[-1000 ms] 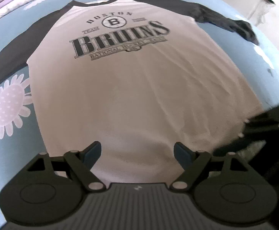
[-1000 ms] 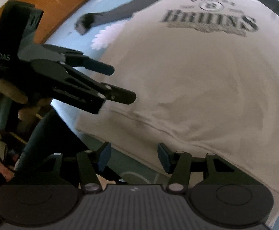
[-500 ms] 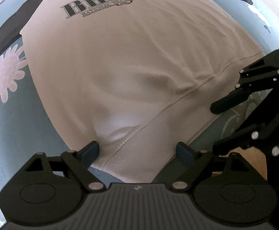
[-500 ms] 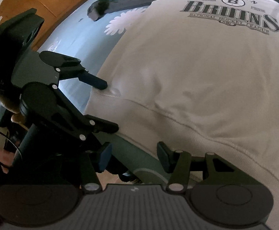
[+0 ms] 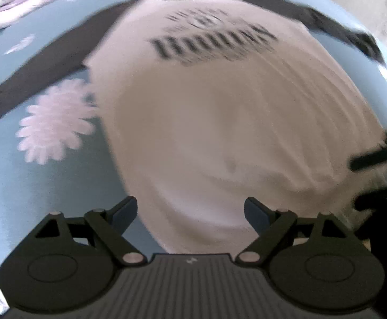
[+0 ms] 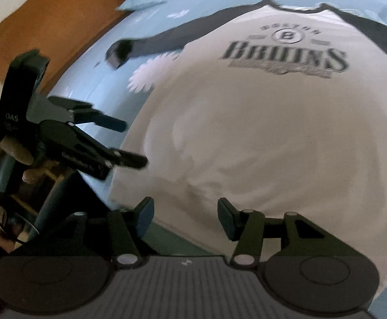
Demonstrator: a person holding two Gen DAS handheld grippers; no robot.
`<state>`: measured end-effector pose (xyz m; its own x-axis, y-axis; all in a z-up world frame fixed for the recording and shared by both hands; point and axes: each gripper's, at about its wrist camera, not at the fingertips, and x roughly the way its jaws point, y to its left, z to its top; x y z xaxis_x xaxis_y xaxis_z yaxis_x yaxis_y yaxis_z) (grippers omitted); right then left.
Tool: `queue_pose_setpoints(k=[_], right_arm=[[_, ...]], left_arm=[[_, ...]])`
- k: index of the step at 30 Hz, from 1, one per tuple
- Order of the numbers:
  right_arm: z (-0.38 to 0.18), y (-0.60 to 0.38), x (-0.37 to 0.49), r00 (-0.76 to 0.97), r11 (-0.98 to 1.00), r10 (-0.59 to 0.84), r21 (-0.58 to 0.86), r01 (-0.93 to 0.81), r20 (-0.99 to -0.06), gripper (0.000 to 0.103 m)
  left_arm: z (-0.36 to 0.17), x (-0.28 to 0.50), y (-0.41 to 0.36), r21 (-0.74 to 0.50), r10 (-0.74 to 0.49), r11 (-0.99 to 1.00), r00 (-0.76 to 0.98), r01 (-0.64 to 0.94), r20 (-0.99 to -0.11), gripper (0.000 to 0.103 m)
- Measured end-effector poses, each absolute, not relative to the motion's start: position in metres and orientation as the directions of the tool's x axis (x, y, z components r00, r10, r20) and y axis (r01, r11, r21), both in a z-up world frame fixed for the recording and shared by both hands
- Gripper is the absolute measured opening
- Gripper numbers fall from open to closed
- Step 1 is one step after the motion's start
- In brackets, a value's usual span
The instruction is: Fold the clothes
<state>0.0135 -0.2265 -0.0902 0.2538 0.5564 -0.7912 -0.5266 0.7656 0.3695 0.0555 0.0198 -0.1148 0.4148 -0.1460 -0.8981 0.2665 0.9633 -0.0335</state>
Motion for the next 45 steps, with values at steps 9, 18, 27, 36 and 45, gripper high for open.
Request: queue_pose_setpoints(k=[9,18,27,36,45], right_arm=[[-0.075,-0.266,0.038,0.441,0.875,0.457,0.302,-0.379,-0.772,0.058],[-0.061,-0.395,0.07,0.64,0.956,0.252,0.29,-0.048,-0.726,0.058],[-0.067,-0.597,0.086,0.79,0.81,-0.081,0.422,0.407,-0.607,0.058],[-0.108,-0.685,0.143,0.774,0.803,-0.136,0.388,0.452,-0.619,0.058],[-0.126,-0.664,0.175,0.773,0.906,-0.081,0.277,0.32,-0.629,0.058]], left_arm=[[-0.104,0.058,0.068,-0.06,-0.096,0.994,0.492,0.088,-0.865,0.087],[-0.109,0.068,0.014,-0.107,-0.166,0.983,0.462,0.151,-0.872,0.087],[-0.129,0.087,-0.052,-0.122,-0.19,0.976,0.426,0.181,-0.885,0.087],[-0.139,0.099,-0.079,-0.129,-0.186,0.978,0.4,0.164,-0.897,0.087],[-0.151,0.104,-0.083,-0.103,-0.159,0.981,0.376,0.165,-0.913,0.087]])
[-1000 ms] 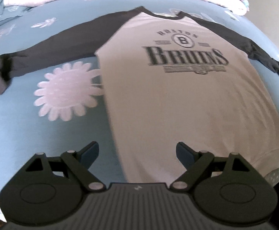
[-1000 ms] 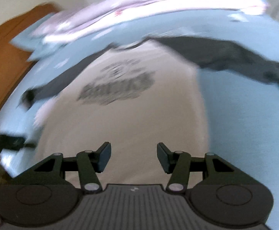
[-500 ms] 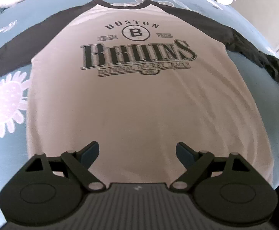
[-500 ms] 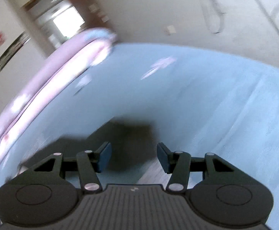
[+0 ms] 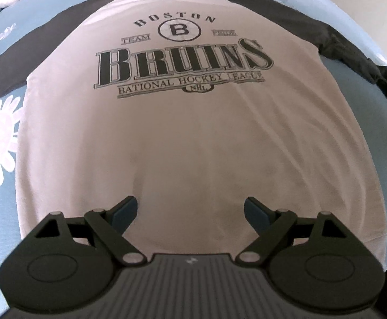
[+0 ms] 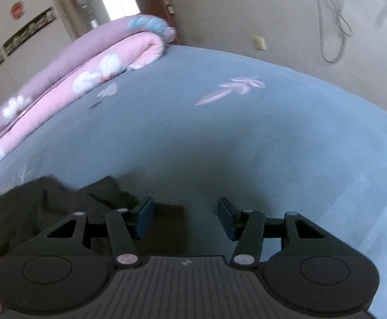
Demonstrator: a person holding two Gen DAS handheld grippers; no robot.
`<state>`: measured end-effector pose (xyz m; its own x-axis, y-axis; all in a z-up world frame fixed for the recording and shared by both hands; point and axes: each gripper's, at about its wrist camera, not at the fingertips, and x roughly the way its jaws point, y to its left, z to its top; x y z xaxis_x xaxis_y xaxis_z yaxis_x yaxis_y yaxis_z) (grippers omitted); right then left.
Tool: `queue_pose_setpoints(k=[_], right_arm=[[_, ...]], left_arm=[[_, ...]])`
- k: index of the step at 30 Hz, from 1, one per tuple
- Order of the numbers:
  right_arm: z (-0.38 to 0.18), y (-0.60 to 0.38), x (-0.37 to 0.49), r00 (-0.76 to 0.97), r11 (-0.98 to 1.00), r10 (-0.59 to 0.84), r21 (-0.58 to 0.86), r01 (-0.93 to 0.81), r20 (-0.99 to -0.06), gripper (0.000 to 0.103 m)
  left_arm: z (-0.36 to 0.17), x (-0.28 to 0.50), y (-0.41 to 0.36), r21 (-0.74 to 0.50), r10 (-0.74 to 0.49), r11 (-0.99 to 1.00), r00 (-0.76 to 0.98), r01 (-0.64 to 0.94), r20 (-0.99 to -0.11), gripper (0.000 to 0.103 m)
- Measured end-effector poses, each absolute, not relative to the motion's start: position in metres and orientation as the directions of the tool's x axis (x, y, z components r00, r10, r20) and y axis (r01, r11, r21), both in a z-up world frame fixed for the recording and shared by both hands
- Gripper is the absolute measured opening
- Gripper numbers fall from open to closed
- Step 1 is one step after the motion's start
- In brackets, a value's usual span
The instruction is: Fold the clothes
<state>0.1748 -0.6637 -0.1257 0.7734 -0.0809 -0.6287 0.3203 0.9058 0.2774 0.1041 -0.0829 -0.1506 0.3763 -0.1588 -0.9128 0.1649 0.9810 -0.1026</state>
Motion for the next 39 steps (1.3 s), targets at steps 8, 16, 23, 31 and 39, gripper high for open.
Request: queue_pose_setpoints(k=[8,16,23,31,39], right_arm=[[-0.121,-0.633,0.188,0.755,0.947,-0.069,0.194,0.255,-0.652,0.023],[-0.083,-0.652,0.183,0.747,0.905,-0.252,0.124,0.408,-0.615,0.02],[-0.079,-0.677,0.188,0.717,0.862,-0.314,0.129,0.489,-0.623,0.02],[-0.111,-0.682,0.209,0.65,0.839,-0.366,0.066,0.54,-0.666,0.036],[-0.095,-0.707,0.139,0.76,0.67,-0.317,0.433,0.603,-0.567,0.049]], left_arm=[[-0.156,0.103,-0.084,-0.1,-0.157,0.98,0.37,0.169,-0.916,0.087],[-0.157,0.103,-0.079,-0.101,-0.156,0.982,0.375,0.162,-0.914,0.087],[-0.157,0.103,-0.077,-0.108,-0.162,0.981,0.372,0.162,-0.914,0.087],[-0.158,0.101,-0.074,-0.114,-0.164,0.981,0.367,0.154,-0.916,0.087],[-0.161,0.099,-0.072,-0.113,-0.163,0.982,0.37,0.152,-0.915,0.087]])
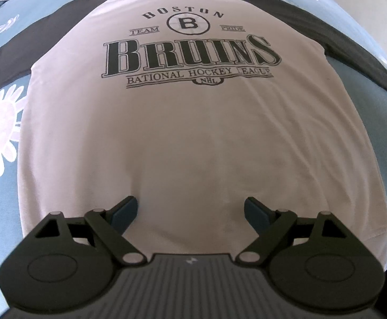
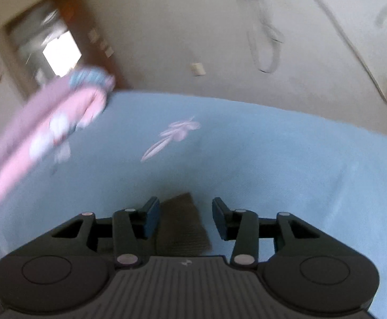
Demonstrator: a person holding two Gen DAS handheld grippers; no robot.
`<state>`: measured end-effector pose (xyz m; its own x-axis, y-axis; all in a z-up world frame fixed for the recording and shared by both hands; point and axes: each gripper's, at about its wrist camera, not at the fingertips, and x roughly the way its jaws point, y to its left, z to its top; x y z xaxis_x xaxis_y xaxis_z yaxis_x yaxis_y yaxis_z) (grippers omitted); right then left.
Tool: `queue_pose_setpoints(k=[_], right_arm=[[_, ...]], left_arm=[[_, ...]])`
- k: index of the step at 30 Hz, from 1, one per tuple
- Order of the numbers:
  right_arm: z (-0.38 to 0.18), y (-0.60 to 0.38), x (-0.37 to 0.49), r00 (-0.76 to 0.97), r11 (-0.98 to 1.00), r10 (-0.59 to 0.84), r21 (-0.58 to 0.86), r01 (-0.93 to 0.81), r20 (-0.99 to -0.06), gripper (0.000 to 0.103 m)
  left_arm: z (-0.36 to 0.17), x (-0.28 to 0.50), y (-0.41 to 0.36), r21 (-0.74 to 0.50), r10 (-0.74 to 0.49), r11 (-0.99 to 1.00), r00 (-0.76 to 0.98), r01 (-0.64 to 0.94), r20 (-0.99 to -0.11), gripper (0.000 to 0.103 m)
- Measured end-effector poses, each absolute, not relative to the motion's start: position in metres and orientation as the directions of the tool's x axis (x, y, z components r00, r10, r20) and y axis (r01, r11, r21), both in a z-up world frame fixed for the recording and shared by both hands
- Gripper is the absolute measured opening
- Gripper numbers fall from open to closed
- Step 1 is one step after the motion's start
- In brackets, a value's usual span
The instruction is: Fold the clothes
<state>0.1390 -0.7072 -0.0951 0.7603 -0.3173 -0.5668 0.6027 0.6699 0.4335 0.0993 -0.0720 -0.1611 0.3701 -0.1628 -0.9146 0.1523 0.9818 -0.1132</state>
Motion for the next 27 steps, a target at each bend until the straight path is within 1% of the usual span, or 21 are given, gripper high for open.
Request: queue_pose_setpoints(k=[2,3,5,7,8,9,10,12,14,17,19,20,22,23,24,25,27], right_arm=[[-0.106,-0.716,0.13,0.779,0.618,-0.224,0.533,0.578,-0.585,0.049],[-0.112,-0.717,0.13,0.777,0.597,-0.188,0.558,0.576,-0.601,0.049],[-0.122,-0.716,0.133,0.766,0.572,-0.162,0.573,0.586,-0.622,0.049],[-0.129,-0.715,0.138,0.781,0.546,-0.132,0.613,0.571,-0.61,0.048],[-0.132,-0.715,0.14,0.788,0.526,-0.125,0.633,0.568,-0.603,0.042],[-0.135,-0.714,0.143,0.795,0.505,-0.118,0.653,0.564,-0.596,0.021],[-0.137,-0.713,0.146,0.799,0.497,-0.115,0.662,0.561,-0.591,0.014],[-0.131,-0.709,0.15,0.777,0.529,-0.172,0.609,0.591,-0.605,0.011],[-0.124,-0.705,0.152,0.745,0.571,-0.248,0.528,0.629,-0.619,0.011],[-0.119,-0.698,0.154,0.701,0.614,-0.321,0.424,0.666,-0.636,0.012],[-0.12,-0.696,0.16,0.659,0.63,-0.338,0.359,0.689,-0.672,0.025],[-0.118,-0.697,0.159,0.635,0.615,-0.361,0.338,0.713,-0.683,0.028],[-0.106,-0.701,0.147,0.604,0.573,-0.458,0.302,0.761,-0.652,0.03],[-0.099,-0.703,0.143,0.606,0.565,-0.506,0.295,0.771,-0.613,0.03],[-0.093,-0.707,0.142,0.63,0.578,-0.52,0.305,0.757,-0.577,0.031],[-0.09,-0.712,0.147,0.658,0.608,-0.502,0.313,0.73,-0.561,0.033],[-0.09,-0.723,0.172,0.681,0.678,-0.424,0.289,0.676,-0.598,0.041]], left_arm=[[-0.161,0.099,-0.074,-0.102,-0.158,0.981,0.37,0.165,-0.916,0.087],[-0.161,0.099,-0.075,-0.102,-0.158,0.981,0.37,0.168,-0.915,0.087],[-0.16,0.099,-0.076,-0.109,-0.164,0.98,0.366,0.165,-0.916,0.087],[-0.16,0.099,-0.076,-0.111,-0.166,0.979,0.362,0.169,-0.917,0.087],[-0.16,0.099,-0.077,-0.108,-0.164,0.979,0.361,0.171,-0.918,0.087],[-0.16,0.098,-0.077,-0.105,-0.162,0.98,0.359,0.171,-0.919,0.087],[-0.16,0.098,-0.077,-0.106,-0.162,0.98,0.359,0.171,-0.919,0.087],[-0.16,0.098,-0.077,-0.106,-0.161,0.98,0.357,0.17,-0.92,0.087],[-0.161,0.099,-0.077,-0.104,-0.16,0.98,0.357,0.172,-0.92,0.087],[-0.162,0.099,-0.079,-0.097,-0.157,0.979,0.359,0.178,-0.92,0.087],[-0.161,0.1,-0.079,-0.098,-0.159,0.978,0.357,0.183,-0.92,0.087],[-0.161,0.1,-0.079,-0.105,-0.165,0.978,0.357,0.182,-0.919,0.087],[-0.161,0.1,-0.077,-0.118,-0.173,0.978,0.353,0.173,-0.919,0.087],[-0.161,0.1,-0.077,-0.117,-0.173,0.978,0.352,0.174,-0.92,0.087],[-0.161,0.1,-0.077,-0.115,-0.172,0.977,0.35,0.179,-0.921,0.087],[-0.161,0.1,-0.078,-0.108,-0.169,0.976,0.349,0.187,-0.922,0.087],[-0.162,0.1,-0.08,-0.099,-0.161,0.977,0.348,0.191,-0.923,0.087]])
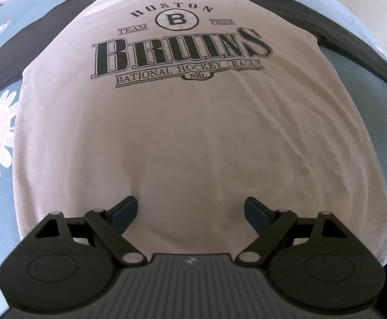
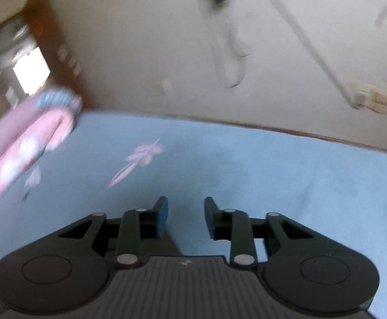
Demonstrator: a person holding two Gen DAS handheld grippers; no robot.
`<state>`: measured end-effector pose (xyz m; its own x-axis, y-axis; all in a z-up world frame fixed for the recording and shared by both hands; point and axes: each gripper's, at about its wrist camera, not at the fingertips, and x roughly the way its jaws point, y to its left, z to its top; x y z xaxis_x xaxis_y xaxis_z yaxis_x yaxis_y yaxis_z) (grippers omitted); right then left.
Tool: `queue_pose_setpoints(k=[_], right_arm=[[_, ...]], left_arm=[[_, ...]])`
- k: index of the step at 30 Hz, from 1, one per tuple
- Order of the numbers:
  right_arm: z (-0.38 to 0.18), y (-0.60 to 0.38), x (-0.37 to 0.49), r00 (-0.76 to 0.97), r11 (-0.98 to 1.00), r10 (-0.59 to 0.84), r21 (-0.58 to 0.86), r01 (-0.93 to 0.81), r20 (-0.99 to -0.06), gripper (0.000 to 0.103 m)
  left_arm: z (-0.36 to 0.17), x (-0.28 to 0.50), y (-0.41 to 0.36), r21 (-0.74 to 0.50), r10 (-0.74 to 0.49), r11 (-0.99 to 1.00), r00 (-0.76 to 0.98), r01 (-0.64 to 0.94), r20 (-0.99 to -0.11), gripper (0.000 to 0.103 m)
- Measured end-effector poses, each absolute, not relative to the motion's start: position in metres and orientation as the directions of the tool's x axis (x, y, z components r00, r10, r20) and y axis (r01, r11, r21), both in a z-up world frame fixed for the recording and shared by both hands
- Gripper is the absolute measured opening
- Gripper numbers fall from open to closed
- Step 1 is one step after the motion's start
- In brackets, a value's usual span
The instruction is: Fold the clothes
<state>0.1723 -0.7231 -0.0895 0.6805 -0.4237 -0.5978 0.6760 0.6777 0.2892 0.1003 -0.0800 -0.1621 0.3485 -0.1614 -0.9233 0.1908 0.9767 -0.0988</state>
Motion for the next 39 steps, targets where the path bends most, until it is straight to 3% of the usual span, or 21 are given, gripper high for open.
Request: queue_pose_setpoints(k=[3,6,10,14,17,22,25,28,29,30,31,33,39], right_arm=[[-0.102,-0.739,0.209,0.675,0.744,-0.281,0.289,0.602,-0.682,0.044],[-0.111,-0.747,0.225,0.658,0.781,-0.235,0.264,0.566,-0.716,0.045],[-0.11,-0.747,0.228,0.652,0.827,-0.227,0.211,0.522,-0.724,0.042],[-0.101,-0.748,0.228,0.683,0.859,-0.211,0.2,0.471,-0.699,0.047],[-0.105,-0.75,0.239,0.661,0.896,-0.147,0.184,0.404,-0.736,0.052],[-0.102,-0.754,0.236,0.689,0.893,-0.09,0.249,0.376,-0.719,0.048],[-0.104,-0.756,0.231,0.705,0.902,-0.047,0.273,0.335,-0.708,0.063],[-0.108,-0.75,0.232,0.688,0.93,0.026,0.27,0.25,-0.726,0.063],[-0.109,-0.749,0.231,0.692,0.932,0.038,0.275,0.235,-0.72,0.062],[-0.11,-0.749,0.231,0.695,0.931,0.035,0.276,0.239,-0.718,0.051],[-0.111,-0.75,0.231,0.696,0.928,0.018,0.27,0.256,-0.718,0.046],[-0.11,-0.751,0.229,0.707,0.922,-0.019,0.262,0.286,-0.707,0.022],[-0.117,-0.761,0.226,0.722,0.846,-0.097,0.326,0.422,-0.685,0.023]], left_arm=[[-0.162,0.102,-0.081,-0.098,-0.156,0.979,0.345,0.181,-0.926,0.087],[-0.162,0.103,-0.08,-0.1,-0.158,0.978,0.337,0.183,-0.928,0.087],[-0.163,0.105,-0.079,-0.105,-0.159,0.979,0.333,0.175,-0.929,0.087],[-0.163,0.105,-0.079,-0.106,-0.159,0.979,0.333,0.172,-0.929,0.087],[-0.164,0.105,-0.078,-0.105,-0.162,0.978,0.333,0.182,-0.929,0.088],[-0.165,0.107,-0.081,-0.097,-0.155,0.978,0.332,0.185,-0.931,0.091],[-0.165,0.107,-0.08,-0.094,-0.155,0.977,0.329,0.192,-0.932,0.091],[-0.165,0.108,-0.08,-0.101,-0.157,0.978,0.33,0.182,-0.931,0.091],[-0.165,0.108,-0.08,-0.097,-0.154,0.978,0.33,0.182,-0.931,0.091],[-0.165,0.108,-0.081,-0.092,-0.15,0.979,0.329,0.183,-0.932,0.092],[-0.165,0.108,-0.082,-0.087,-0.145,0.979,0.328,0.185,-0.933,0.092],[-0.165,0.108,-0.083,-0.083,-0.143,0.979,0.328,0.189,-0.934,0.092],[-0.164,0.109,-0.083,-0.086,-0.144,0.979,0.328,0.186,-0.934,0.092]])
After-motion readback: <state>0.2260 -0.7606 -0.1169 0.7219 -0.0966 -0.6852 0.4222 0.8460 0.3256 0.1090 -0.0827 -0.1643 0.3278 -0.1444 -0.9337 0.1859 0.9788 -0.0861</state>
